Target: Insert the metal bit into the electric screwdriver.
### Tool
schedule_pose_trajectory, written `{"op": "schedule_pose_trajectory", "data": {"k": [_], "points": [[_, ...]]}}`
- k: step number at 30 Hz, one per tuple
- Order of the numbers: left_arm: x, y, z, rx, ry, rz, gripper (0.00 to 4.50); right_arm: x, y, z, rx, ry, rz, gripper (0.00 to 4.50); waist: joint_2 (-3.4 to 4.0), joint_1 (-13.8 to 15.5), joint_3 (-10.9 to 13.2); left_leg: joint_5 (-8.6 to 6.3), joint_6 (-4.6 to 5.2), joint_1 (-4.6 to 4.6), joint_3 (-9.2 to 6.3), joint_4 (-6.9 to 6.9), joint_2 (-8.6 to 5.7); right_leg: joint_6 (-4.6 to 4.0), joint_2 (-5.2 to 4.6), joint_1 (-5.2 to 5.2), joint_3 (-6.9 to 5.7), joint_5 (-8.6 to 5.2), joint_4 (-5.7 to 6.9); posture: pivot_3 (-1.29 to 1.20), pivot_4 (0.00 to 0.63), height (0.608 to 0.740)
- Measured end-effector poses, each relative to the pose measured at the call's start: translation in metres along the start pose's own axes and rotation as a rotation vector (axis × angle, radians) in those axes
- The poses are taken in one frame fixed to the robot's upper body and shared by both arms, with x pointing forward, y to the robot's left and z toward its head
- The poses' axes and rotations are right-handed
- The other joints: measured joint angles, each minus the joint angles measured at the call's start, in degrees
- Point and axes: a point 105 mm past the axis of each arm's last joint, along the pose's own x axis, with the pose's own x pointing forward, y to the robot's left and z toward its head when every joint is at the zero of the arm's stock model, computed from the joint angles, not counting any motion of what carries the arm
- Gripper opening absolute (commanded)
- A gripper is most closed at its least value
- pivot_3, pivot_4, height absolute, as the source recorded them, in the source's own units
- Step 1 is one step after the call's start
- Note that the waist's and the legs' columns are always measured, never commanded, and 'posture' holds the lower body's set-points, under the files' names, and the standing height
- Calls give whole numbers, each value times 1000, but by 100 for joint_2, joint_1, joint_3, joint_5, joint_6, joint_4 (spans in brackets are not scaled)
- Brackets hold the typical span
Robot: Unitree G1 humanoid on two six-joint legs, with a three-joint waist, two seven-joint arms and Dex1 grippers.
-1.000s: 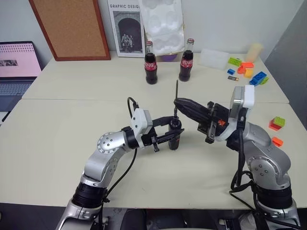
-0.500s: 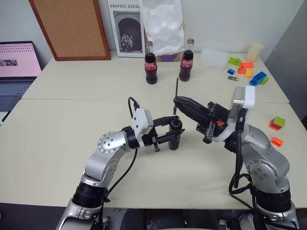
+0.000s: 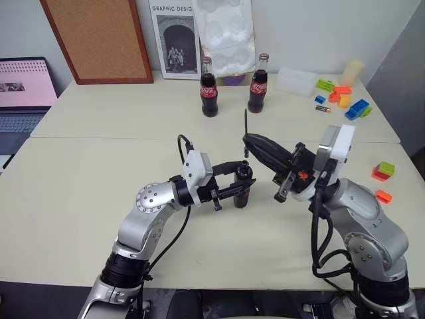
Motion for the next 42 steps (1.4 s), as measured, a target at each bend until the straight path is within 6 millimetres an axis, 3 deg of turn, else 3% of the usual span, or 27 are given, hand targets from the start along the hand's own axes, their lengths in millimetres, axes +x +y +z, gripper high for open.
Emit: {"op": "schedule_pose_trajectory", "data": {"k": [42], "points": [[2, -2, 0, 4, 2, -14, 1655, -7, 8, -3, 57, -26, -36, 0, 0, 0, 0, 0, 0, -1, 0, -1, 0, -3, 0, 0, 1, -4, -3, 0, 150, 740]]}}
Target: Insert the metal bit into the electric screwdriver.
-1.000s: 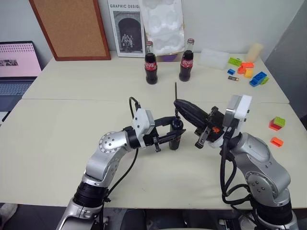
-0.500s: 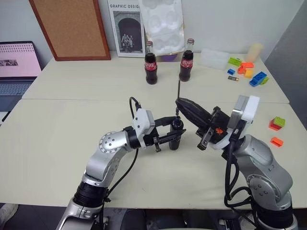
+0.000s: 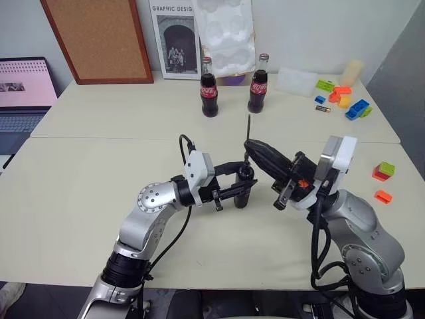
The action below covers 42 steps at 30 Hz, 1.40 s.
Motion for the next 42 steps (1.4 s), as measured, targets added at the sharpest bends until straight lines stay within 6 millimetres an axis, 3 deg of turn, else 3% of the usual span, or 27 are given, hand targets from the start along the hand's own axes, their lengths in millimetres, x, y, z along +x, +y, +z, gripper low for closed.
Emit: {"op": "schedule_pose_trajectory", "data": {"k": [42], "points": [[1, 0, 0, 5, 3, -7, 1655, -12, -6, 0, 11, 25, -3, 0, 0, 0, 0, 0, 0, 0, 0, 0, 0, -24, 0, 1, 0, -14, 0, 0, 150, 740]]}}
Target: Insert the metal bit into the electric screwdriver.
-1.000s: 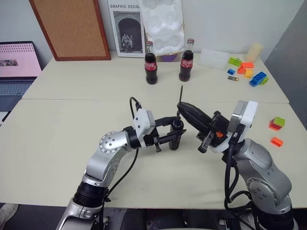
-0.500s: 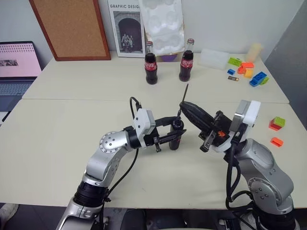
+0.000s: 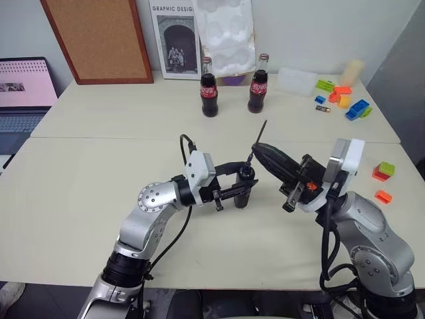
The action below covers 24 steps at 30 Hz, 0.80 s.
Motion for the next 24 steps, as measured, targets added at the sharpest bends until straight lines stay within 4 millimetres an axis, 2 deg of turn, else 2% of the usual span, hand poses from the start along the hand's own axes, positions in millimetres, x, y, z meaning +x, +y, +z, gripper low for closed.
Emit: {"op": "schedule_pose_trajectory", "data": {"k": [8, 17, 24], "points": [[0, 1, 0, 1, 0, -1, 1655, 1, 1, 0, 2, 11, 8, 0, 0, 0, 0, 0, 0, 0, 0, 0, 0, 0, 0, 0, 0, 0, 0, 0, 150, 740], [-1, 1, -1, 2, 3, -1, 1654, 6, -1, -6, 11, 158, 57, 0, -3, 2, -2, 0, 0, 2, 1, 1, 0, -2, 0, 3, 1, 0, 0, 0, 150, 740], [0, 1, -1, 3, 2, -3, 1654, 4, -2, -4, 45, 176, 81, 0, -3, 5, -2, 0, 0, 1, 1, 1, 0, -2, 0, 3, 1, 0, -3, 0, 150, 740]]}}
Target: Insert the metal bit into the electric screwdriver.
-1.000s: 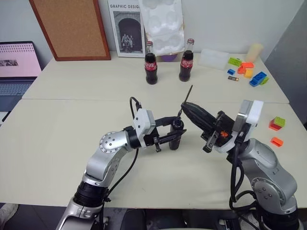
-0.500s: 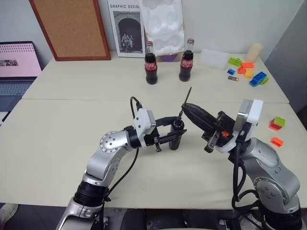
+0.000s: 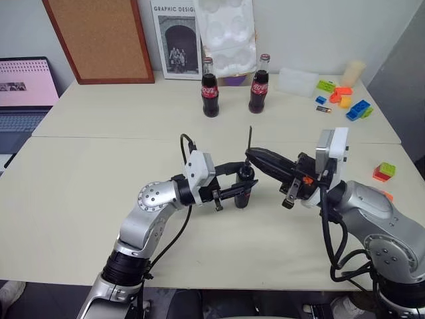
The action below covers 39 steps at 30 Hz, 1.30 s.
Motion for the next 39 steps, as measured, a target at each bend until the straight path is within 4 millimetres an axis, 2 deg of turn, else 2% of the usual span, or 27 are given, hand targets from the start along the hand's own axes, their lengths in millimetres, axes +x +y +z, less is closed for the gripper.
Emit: {"op": "schedule_pose_trajectory", "data": {"k": [1, 4, 7, 16, 19, 21, 25, 26, 29, 31, 35, 39], "points": [[0, 0, 0, 0, 0, 0, 1654, 0, 0, 0, 6, 0, 0, 403, 0, 0, 0, 0, 0, 1, 0, 0, 0, 0, 0, 0, 0, 0, 0, 0, 150, 740], [0, 0, 0, 0, 0, 2, 1654, -1, 0, -5, 43, 22, -4, 901, 0, 0, 1, 0, 0, -1, 0, 0, 0, 0, 0, -1, 1, 0, 0, 0, 150, 740], [0, 0, 0, 0, 0, 2, 1654, 0, 1, -5, 58, 19, 2, 1612, 0, 0, 1, 0, 0, -1, 0, -1, 0, 0, 0, -1, 0, 0, -1, 0, 150, 740], [3, 5, 1, -19, 12, 22, 1654, -8, -4, 12, 72, -21, -3, 3521, -1, -1, 1, 0, 0, -3, 0, -1, 0, 0, 0, -1, 0, 0, -1, 0, 150, 740], [4, 15, 4, 3, 51, 46, 1654, -15, -10, 15, 41, 4, -28, 4103, -9, 1, 7, 0, 0, -5, 0, 1, 0, -1, 0, -3, -1, 1, 0, 0, 150, 740], [0, 34, 8, 72, 121, 95, 1653, -24, -17, 17, 8, 32, -58, 4489, -11, -7, 10, 0, 0, -5, 0, 0, -1, -3, 0, -6, 0, 2, 0, 0, 150, 740], [-20, 80, 16, 254, 310, 200, 1652, -37, -25, 19, -36, 80, -94, 4500, -9, -25, 12, 0, 0, -24, 0, -8, 0, 2, 3, -25, 1, 4, -2, 0, 150, 740], [-24, 89, 17, 291, 352, 215, 1652, -40, -28, 21, -56, 91, -104, 4500, -9, -20, 12, 0, 0, -32, 0, -9, -1, 25, 3, -31, 0, 17, -4, 0, 150, 740], [-30, 103, 14, 449, 515, 169, 1651, -52, -35, 21, -123, 171, -136, 4500, -8, 15, 12, 0, 0, -64, -2, -27, 0, 4, 0, -47, -7, 38, -42, 0, 150, 740], [-31, 106, 6, 500, 591, 122, 1651, -56, -39, 20, -153, 217, -152, 4500, -8, 28, 11, 0, 0, -78, 0, -38, -3, 4, -5, -56, -9, 40, -62, 0, 150, 740], [-9, 95, -13, 597, 672, -90, 1650, -69, -42, 8, -201, 405, -135, 4500, -3, 93, 9, 2, -2, -91, 4, -65, -15, 10, -19, -76, -15, 35, -66, 0, 150, 740], [0, 83, -40, 550, 737, -232, 1650, -72, -39, 5, -206, 469, -95, 4500, 1, 50, 6, 1, 0, -85, 6, -77, -12, 8, -15, -77, -12, 34, -64, 0, 150, 740]]}}
